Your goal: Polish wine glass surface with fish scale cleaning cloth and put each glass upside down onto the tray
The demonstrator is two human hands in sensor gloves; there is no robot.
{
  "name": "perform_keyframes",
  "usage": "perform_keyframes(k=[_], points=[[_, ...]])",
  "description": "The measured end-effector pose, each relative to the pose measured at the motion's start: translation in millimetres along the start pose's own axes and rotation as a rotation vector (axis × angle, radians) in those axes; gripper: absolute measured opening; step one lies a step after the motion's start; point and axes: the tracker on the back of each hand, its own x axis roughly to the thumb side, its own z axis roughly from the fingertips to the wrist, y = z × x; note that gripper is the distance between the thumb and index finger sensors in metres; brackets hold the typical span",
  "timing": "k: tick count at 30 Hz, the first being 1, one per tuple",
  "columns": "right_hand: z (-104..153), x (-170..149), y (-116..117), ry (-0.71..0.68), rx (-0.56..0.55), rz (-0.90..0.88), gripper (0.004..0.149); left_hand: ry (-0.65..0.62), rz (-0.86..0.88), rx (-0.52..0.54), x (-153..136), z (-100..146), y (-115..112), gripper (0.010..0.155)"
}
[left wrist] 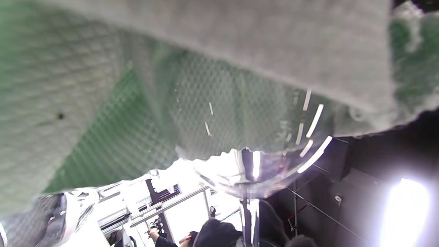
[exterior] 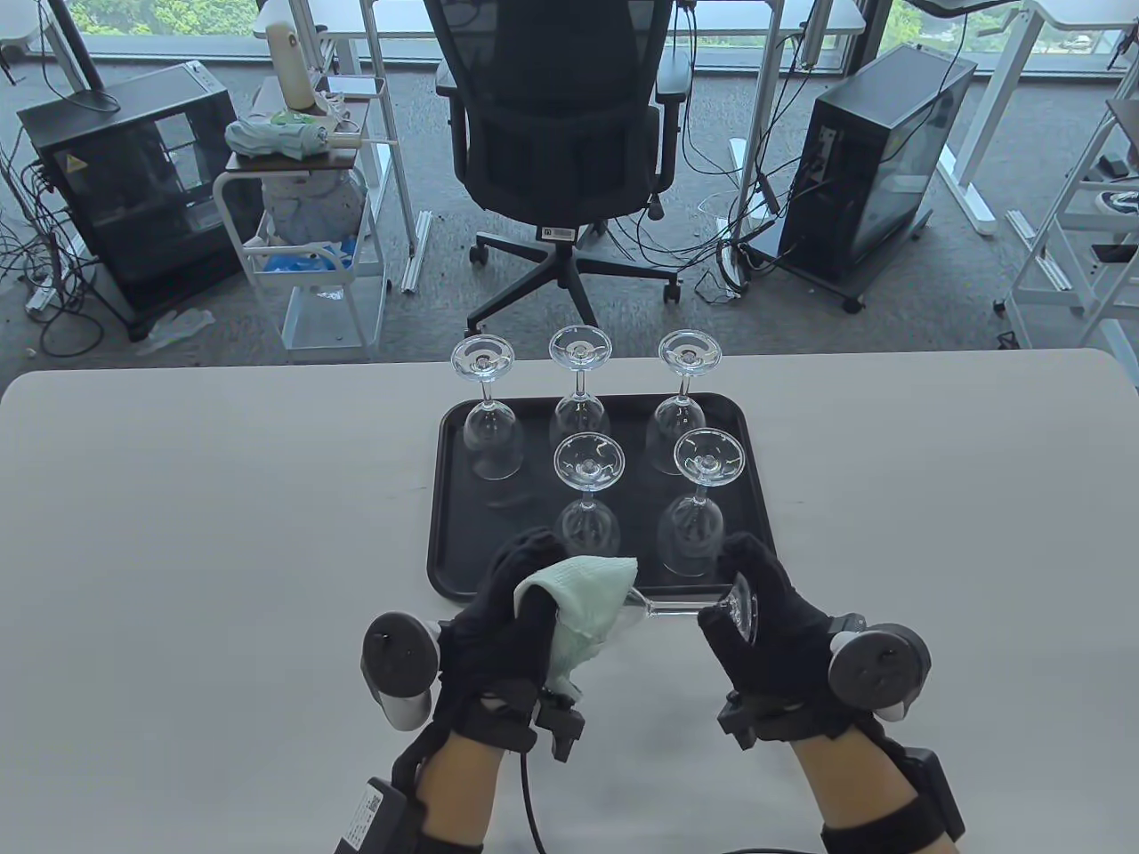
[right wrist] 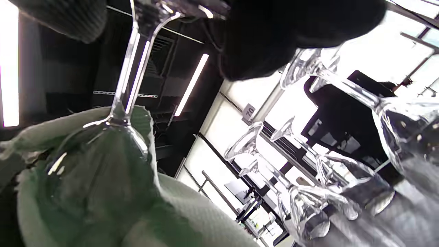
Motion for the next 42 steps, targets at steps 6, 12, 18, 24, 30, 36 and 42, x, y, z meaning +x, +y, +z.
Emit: perform_keyframes(k=[6, 12, 18, 24, 30, 36, 42], points=[[4, 6, 1, -0.181, -0.012, 0.2, 0.088, 0.085, 0.016, -0.001, -4, -1, 3, 0.059], [2, 0, 1, -0.04, -0.022, 0.067, 0.081, 0.074, 0.044, -0.011, -6, 0, 0, 0.059], [2, 5, 2, -0.081, 0.0, 0.122, 0.087, 0.025, 0.003, 0.0, -5, -2, 5, 0.057], [6, 12, 4, -0.25, -0.075, 0.253, 0.087, 0.098, 0.083, -0.023, -9, -1, 5, 0.058], [4, 2, 4, -0.042, 0.001, 0.035, 0.085, 0.014, 0.006, -0.006, -6, -2, 3, 0.059], [7, 11, 3, -0.284, -0.078, 0.306, 0.088, 0.095, 0.091, -0.027, -12, -1, 3, 0.059], [5, -3, 4, 0.009, -0.047, -0.033, 0.079, 0.003, 0.022, -0.007, -7, 0, -1, 0.058]])
